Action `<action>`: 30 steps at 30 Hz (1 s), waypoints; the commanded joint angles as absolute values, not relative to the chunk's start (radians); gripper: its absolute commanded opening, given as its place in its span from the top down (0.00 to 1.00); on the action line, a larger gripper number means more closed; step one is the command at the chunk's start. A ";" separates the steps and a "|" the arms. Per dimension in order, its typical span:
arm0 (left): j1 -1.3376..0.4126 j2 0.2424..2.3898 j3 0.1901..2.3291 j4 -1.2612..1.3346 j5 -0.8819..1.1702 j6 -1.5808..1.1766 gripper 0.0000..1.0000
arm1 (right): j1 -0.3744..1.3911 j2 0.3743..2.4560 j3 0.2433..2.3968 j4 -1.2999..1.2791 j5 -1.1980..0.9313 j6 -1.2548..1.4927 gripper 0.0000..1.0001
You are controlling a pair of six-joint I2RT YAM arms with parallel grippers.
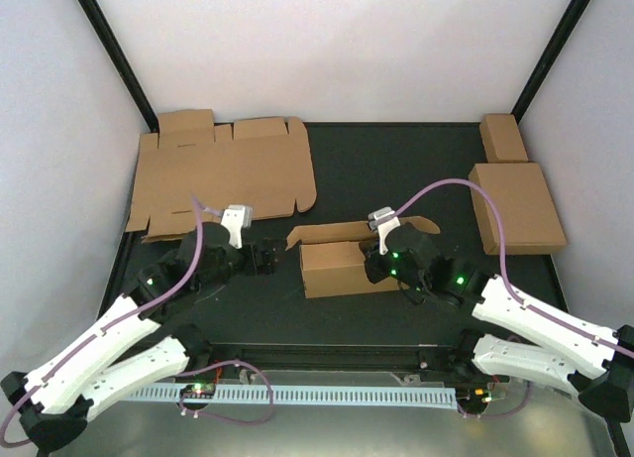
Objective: Fold the paper box
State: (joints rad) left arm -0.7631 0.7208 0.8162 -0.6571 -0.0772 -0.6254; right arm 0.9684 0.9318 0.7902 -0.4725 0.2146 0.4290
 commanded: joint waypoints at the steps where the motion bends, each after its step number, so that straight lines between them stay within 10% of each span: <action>1: -0.765 0.629 0.767 -0.535 -0.085 -0.643 0.01 | 0.959 0.905 0.798 -0.470 0.173 0.439 0.98; 30: -0.765 0.677 0.788 -0.522 0.011 -0.561 0.01 | 0.956 0.925 0.879 -0.602 0.211 0.500 0.98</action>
